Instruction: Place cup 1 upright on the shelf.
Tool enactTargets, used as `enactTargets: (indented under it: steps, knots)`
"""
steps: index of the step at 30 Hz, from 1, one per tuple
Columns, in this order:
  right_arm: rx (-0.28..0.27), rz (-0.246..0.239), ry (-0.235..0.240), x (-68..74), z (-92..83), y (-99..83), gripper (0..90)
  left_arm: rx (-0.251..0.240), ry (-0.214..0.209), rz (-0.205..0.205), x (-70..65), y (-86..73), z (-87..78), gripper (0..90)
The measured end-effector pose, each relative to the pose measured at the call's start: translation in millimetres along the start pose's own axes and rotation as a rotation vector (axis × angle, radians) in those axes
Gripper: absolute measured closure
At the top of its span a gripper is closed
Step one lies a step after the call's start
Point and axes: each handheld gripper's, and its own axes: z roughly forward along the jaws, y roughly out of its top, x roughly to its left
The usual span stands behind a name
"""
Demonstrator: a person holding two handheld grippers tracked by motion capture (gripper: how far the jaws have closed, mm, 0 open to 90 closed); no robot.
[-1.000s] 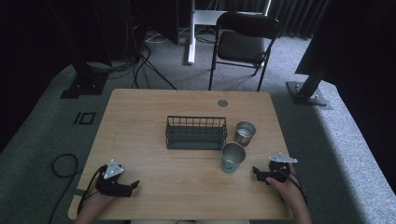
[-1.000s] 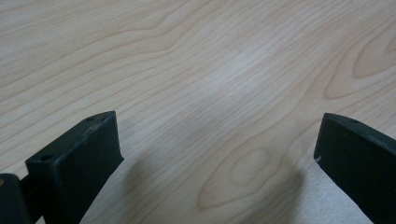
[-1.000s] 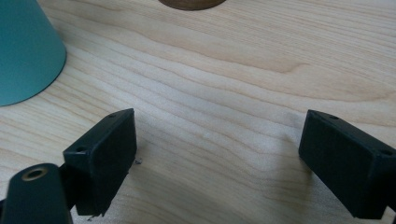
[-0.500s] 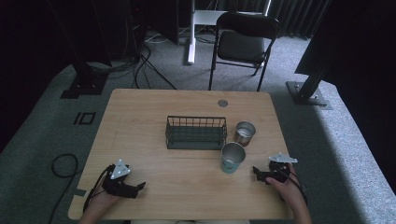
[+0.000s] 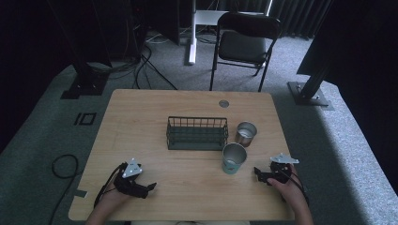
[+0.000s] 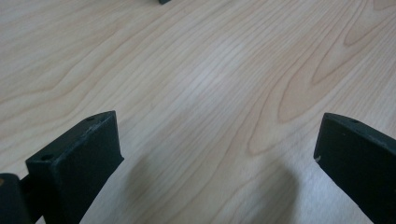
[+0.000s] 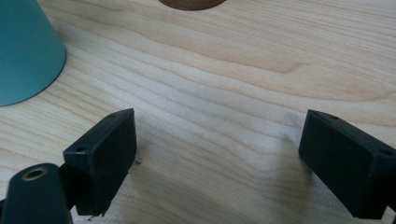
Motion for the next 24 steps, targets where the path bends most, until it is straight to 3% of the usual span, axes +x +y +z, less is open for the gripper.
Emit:
enactTargets:
  steps: [11,24]
  knots:
    - [0.0,0.001,0.0,0.0,0.0,0.0,11.0,-0.009,-0.045,0.029,-7.2,12.1,7.7,1.2]
    - [0.0,0.0,0.0,0.0,0.0,0.0,11.0,-0.002,-0.103,0.094,-25.8,31.3,26.5,1.3]
